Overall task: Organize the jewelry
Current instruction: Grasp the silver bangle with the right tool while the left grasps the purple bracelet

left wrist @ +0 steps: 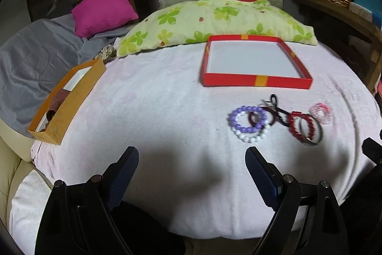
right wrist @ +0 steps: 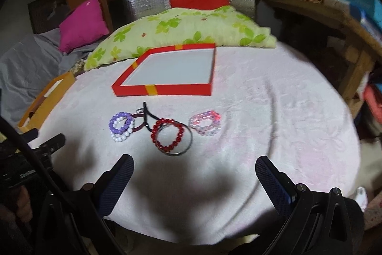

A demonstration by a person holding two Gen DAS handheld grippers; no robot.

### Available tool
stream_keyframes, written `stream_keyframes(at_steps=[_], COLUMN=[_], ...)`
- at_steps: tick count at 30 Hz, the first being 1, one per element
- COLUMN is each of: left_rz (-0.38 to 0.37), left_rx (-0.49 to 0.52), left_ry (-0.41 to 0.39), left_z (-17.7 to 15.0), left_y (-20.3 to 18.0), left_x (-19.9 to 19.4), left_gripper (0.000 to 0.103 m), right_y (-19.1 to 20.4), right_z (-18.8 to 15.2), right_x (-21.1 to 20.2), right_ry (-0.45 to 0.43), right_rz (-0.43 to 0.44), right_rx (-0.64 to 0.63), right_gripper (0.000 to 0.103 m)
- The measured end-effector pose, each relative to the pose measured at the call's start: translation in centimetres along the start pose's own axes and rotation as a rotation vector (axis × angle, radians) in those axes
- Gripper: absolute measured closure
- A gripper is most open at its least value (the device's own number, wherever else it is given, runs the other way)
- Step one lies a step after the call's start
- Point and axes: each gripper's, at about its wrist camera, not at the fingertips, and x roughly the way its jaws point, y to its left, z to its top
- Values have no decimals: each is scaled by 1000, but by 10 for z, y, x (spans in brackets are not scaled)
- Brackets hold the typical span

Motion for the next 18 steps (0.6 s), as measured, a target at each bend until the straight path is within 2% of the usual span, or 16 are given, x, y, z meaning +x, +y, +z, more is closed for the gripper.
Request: stream_keyframes(at_steps=[4, 7, 13, 18], left_rz=[-11, -17, -11, -10], left_rx=[11, 11, 7, -5], left_ry=[23, 34, 58, 70], left_z=[5, 7, 0, -3], left_y=[-1, -2, 1, 4], left_x=[21, 33, 44, 47], left_gripper=[12, 12, 12, 12], right_y=[-6, -7, -1, 11], right_z=[6, 10, 18, 16], right_x=[25, 47, 89, 115], right_ry=[41, 75, 161, 219], right_rz=[99, 171, 195, 163], right_rx=[31, 62, 93, 65], right_gripper=[1, 9, 11, 11])
